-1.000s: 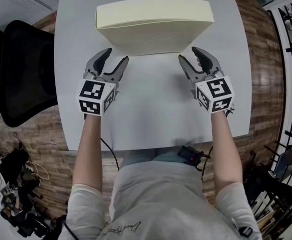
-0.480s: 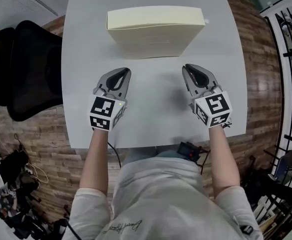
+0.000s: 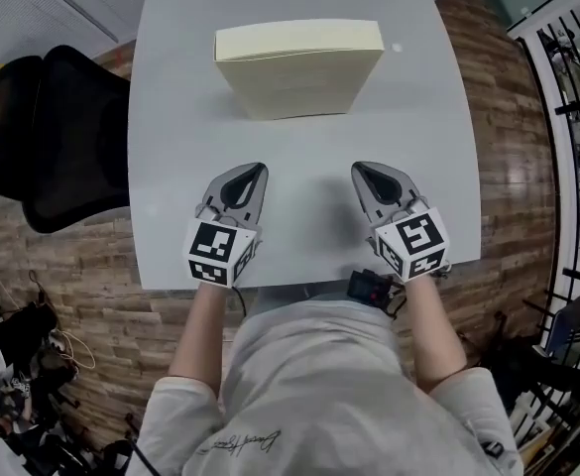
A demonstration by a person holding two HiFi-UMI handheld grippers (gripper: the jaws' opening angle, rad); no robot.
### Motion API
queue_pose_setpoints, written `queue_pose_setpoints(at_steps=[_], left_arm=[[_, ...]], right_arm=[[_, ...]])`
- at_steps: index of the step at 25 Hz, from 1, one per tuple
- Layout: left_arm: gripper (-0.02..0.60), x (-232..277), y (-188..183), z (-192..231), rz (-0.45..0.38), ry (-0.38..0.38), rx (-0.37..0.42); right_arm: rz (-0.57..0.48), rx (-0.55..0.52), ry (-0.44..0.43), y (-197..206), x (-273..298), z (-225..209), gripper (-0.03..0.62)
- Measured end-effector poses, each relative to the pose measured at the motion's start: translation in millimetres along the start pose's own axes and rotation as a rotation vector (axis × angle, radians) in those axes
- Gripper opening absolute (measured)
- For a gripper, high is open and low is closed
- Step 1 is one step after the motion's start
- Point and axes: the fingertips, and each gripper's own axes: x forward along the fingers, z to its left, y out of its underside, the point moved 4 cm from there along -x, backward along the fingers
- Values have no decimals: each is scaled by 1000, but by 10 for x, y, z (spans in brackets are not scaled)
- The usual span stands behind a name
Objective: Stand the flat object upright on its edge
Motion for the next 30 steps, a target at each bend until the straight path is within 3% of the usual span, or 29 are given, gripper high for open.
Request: queue_pose_setpoints(at_steps=[15, 30], left_arm=[[12, -453, -86, -313, -35, -24, 7], [12, -368, -237, -353, -64, -20, 1]], right_arm=[[12, -7, -46, -115, -264, 280, 25], [-9, 31, -49, -115, -276, 218, 25]])
